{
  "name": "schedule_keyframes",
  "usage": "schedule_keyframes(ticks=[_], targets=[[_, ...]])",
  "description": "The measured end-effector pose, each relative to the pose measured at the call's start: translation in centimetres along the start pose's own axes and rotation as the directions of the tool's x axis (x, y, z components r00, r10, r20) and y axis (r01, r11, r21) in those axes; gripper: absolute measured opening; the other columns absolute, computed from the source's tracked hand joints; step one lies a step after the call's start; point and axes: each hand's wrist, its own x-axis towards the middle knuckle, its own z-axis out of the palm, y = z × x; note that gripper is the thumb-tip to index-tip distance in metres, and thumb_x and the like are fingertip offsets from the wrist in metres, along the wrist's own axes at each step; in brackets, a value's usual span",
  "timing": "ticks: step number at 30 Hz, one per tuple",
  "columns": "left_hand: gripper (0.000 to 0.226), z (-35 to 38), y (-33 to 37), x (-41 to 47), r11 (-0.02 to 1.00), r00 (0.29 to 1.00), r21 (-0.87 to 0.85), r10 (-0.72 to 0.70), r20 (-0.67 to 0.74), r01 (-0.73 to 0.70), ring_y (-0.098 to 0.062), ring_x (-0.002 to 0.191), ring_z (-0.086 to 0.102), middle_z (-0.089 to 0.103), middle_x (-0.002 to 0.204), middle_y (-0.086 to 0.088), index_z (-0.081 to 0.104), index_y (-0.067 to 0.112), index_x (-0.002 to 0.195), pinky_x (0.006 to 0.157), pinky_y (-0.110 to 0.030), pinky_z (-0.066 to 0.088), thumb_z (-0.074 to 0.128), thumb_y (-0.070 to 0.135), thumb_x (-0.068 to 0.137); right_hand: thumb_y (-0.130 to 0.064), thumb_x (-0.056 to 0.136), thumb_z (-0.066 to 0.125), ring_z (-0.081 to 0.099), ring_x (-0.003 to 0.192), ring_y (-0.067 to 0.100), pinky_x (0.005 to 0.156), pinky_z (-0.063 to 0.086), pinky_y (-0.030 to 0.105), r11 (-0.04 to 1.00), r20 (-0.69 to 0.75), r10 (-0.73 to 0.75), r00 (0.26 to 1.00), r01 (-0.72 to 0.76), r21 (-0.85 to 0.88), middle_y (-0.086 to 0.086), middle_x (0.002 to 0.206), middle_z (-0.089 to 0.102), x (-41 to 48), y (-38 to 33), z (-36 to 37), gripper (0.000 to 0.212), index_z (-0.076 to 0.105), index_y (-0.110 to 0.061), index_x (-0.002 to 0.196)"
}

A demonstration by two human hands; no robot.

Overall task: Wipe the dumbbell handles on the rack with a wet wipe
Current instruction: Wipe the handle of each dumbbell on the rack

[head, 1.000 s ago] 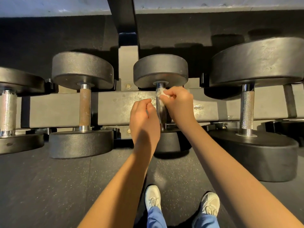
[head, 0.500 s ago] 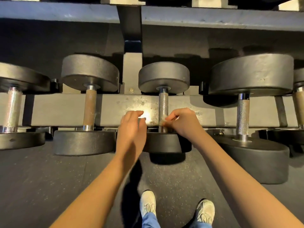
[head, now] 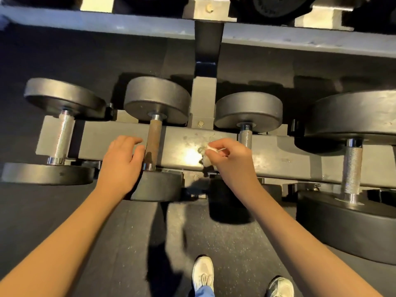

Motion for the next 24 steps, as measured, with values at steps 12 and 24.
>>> schedule_keyframes(ticks=[12, 24], targets=[[0.025, 0.4, 0.1, -0.2, 0.958, 0.975, -0.252, -0.174, -0.138, 0.136, -0.007, 0.099, 0.043, 0.049, 0.103, 0.008, 0.059, 0.013, 0.111, 0.083, -0.020, 0.028, 0.037, 0.020, 0.101, -0.022, 0.092, 0.059, 0.055, 0.091, 0.000, 0.075, 0.039, 0.008, 0.983, 0.183, 0.146, 0.972, -0.164, 0.083, -0.008, 0.097, 0.066, 0.1, -3.3, 7.7, 0.014, 0.073, -0.020, 0.094], [0.018, 0.5, 0.3, 0.4, 0.910, 0.952, -0.325, -0.297, -0.077, 0.258, -0.010, 0.100, 0.045, 0.049, 0.102, 0.008, 0.053, 0.024, 0.102, 0.086, -0.026, 0.034, 0.036, 0.021, 0.099, -0.009, 0.082, 0.067, 0.062, 0.084, 0.018, 0.069, 0.039, 0.006, 0.988, -0.064, 0.093, 0.994, -0.085, 0.126, 0.007, 0.093, 0.069, 4.9, -3.9, 13.2, 0.017, 0.073, -0.006, 0.097]])
